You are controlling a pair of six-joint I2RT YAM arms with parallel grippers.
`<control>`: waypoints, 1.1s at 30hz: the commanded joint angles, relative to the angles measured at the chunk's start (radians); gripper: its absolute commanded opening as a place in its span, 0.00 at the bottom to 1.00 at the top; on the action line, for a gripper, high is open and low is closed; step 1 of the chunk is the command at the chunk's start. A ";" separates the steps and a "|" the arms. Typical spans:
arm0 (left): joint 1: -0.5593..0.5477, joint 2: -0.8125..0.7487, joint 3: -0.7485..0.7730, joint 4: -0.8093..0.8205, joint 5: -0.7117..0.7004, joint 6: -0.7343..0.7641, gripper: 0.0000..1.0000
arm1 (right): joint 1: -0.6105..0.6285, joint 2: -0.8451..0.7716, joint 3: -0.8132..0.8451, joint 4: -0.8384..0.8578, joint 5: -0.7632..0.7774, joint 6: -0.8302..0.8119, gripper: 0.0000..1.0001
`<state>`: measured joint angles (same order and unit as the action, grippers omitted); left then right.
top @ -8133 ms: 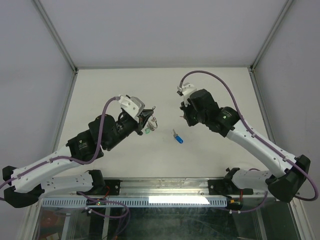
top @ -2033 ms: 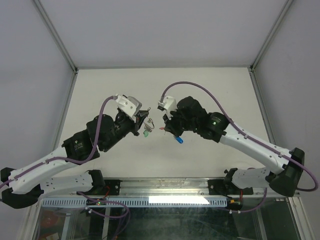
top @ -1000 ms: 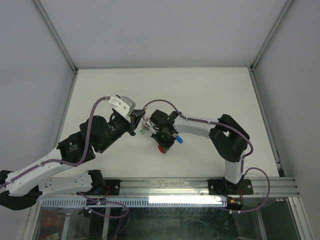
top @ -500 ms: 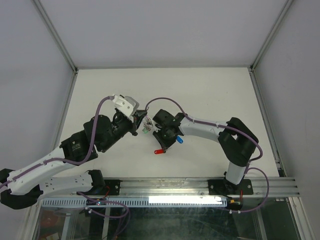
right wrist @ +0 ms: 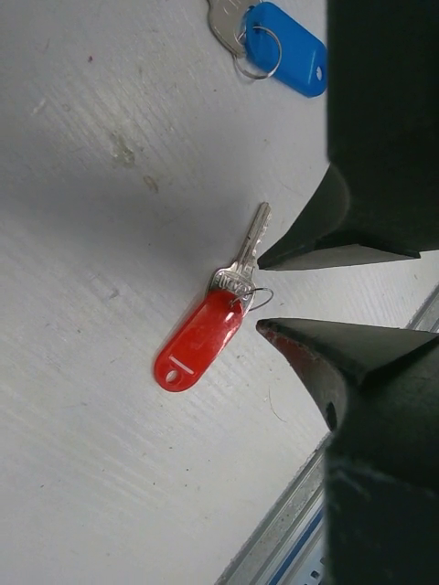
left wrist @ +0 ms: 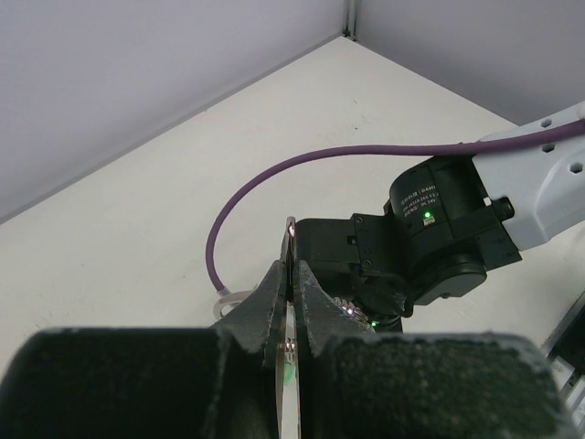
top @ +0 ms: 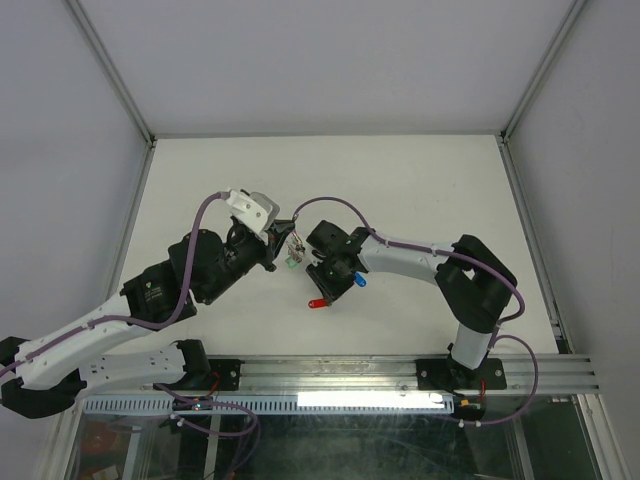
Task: Put the keys on the keyring
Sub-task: Pick up the key from the center of the board.
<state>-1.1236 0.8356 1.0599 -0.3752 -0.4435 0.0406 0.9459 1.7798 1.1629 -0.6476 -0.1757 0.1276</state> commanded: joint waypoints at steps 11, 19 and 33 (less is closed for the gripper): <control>0.009 -0.005 0.055 0.050 0.012 -0.007 0.00 | -0.003 0.020 0.006 0.033 -0.043 0.016 0.28; 0.008 -0.004 0.054 0.050 0.011 -0.004 0.00 | -0.003 0.030 0.011 0.032 -0.043 0.017 0.16; 0.008 -0.002 0.054 0.050 0.010 -0.006 0.00 | -0.018 -0.164 0.013 -0.042 -0.019 -0.088 0.00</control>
<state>-1.1236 0.8375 1.0657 -0.3752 -0.4435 0.0406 0.9401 1.7611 1.1629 -0.6704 -0.2085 0.1062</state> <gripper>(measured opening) 0.006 0.006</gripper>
